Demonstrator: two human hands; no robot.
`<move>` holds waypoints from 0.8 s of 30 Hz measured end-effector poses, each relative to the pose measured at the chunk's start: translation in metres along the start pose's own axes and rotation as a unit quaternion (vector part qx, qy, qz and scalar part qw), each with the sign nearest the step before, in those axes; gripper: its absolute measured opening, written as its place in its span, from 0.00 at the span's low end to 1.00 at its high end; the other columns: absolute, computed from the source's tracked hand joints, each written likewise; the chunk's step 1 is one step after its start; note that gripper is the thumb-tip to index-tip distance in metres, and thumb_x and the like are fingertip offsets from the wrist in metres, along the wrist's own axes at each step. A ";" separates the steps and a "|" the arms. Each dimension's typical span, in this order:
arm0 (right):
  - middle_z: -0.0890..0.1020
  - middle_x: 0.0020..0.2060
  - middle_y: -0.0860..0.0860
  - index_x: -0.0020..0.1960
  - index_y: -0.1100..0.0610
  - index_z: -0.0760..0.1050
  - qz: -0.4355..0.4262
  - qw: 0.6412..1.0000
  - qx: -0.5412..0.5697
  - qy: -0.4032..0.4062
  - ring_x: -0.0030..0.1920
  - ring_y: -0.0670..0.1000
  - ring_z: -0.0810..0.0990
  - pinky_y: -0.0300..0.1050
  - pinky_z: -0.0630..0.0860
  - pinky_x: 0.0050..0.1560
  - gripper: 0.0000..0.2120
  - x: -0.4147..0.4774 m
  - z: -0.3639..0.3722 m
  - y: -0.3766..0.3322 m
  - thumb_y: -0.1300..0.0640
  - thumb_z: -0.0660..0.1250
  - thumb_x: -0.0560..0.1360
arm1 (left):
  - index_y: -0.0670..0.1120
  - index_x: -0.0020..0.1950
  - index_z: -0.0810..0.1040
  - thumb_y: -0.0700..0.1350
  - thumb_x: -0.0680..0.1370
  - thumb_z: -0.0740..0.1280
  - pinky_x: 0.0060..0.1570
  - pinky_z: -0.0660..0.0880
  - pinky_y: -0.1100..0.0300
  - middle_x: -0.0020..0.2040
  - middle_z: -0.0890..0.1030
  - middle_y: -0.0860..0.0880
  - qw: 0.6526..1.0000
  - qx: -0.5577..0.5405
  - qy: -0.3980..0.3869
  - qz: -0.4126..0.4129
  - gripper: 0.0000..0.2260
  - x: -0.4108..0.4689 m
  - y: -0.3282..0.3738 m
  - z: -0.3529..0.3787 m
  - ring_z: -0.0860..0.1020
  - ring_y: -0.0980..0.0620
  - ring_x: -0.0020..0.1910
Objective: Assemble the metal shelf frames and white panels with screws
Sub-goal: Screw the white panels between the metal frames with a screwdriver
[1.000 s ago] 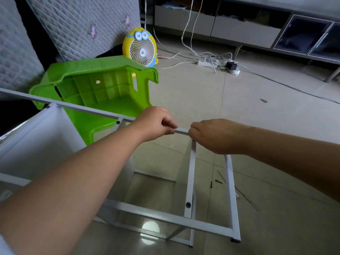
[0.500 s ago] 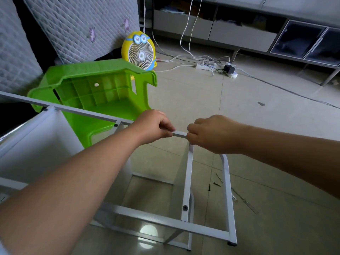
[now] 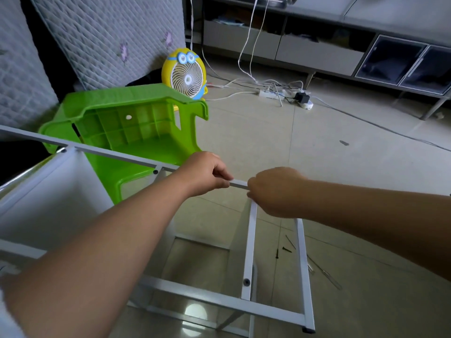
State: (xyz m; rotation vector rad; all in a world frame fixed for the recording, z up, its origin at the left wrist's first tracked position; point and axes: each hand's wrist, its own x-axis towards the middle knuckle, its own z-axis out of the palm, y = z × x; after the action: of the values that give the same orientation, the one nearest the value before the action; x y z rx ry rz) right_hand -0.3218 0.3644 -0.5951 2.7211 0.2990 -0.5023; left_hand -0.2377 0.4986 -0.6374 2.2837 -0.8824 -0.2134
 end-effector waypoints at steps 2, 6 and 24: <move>0.72 0.43 0.51 0.59 0.58 0.68 -0.080 0.994 -0.077 0.007 0.36 0.48 0.66 0.42 0.66 0.37 0.10 -0.007 -0.001 0.011 0.58 0.54 0.80 | 0.41 0.51 0.83 0.39 0.70 0.73 0.43 0.70 0.66 0.40 0.76 0.51 1.000 -0.002 0.000 -0.003 0.10 0.000 0.001 0.000 0.75 0.54 0.44; 0.72 0.50 0.53 0.63 0.59 0.65 -0.142 0.979 -0.143 0.026 0.41 0.49 0.66 0.42 0.65 0.39 0.13 -0.006 -0.008 0.018 0.61 0.54 0.79 | 0.40 0.51 0.83 0.38 0.70 0.73 0.41 0.69 0.68 0.40 0.76 0.51 1.000 -0.005 0.003 -0.003 0.10 0.001 0.000 0.000 0.75 0.55 0.44; 0.72 0.53 0.55 0.63 0.59 0.64 -0.156 0.975 -0.156 0.030 0.45 0.53 0.70 0.43 0.63 0.39 0.14 -0.007 -0.010 0.020 0.62 0.52 0.79 | 0.40 0.50 0.83 0.37 0.70 0.74 0.41 0.68 0.72 0.40 0.76 0.50 1.000 -0.003 0.006 0.003 0.10 0.001 0.000 0.000 0.76 0.53 0.44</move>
State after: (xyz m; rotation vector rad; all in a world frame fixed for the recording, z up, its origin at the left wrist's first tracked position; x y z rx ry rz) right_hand -0.3204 0.3492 -0.5778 2.3947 0.7630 -0.4159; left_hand -0.2373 0.4979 -0.6373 2.2744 -0.8812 -0.1989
